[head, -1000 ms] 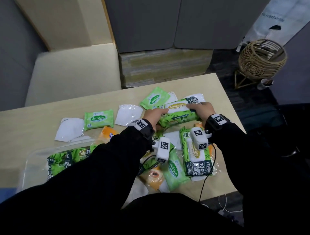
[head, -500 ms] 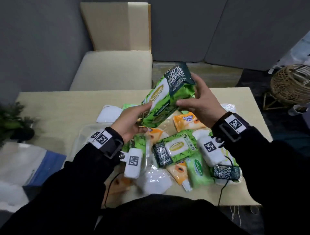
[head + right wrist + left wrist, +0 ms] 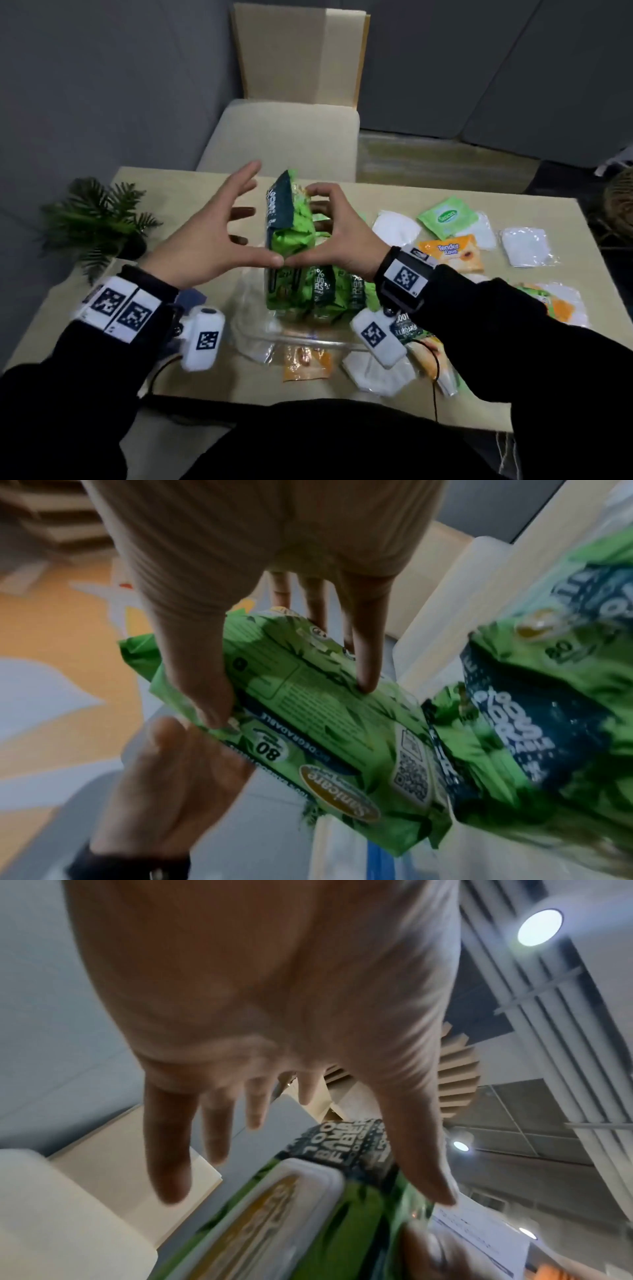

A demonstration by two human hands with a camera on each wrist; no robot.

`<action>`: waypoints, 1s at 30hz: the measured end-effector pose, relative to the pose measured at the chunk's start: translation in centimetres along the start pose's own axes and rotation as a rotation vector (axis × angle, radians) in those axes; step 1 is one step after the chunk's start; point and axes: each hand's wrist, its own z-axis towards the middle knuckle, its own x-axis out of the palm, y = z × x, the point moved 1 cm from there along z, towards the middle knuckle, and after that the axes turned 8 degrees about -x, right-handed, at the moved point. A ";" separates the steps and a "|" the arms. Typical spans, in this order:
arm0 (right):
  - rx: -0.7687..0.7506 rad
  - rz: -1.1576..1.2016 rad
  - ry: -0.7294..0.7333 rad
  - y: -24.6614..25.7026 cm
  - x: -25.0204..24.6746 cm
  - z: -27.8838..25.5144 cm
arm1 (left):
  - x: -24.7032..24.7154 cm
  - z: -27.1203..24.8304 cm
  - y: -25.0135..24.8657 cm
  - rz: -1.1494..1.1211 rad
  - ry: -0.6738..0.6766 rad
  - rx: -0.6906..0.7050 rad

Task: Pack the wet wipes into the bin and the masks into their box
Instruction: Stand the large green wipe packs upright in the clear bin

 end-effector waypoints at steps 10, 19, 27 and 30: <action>0.121 -0.627 0.231 -3.0 1.6 -0.3 | -0.9 4.0 3.3 0.326 0.149 0.168; 0.152 -1.301 0.383 -7.7 4.0 -0.3 | 2.1 5.5 8.4 0.666 0.178 0.216; 0.137 -1.230 0.358 -7.4 3.5 0.6 | 2.5 5.9 9.0 0.840 0.123 0.206; 0.123 -1.235 0.369 -7.5 3.6 0.8 | 4.4 5.9 10.1 1.038 0.068 0.158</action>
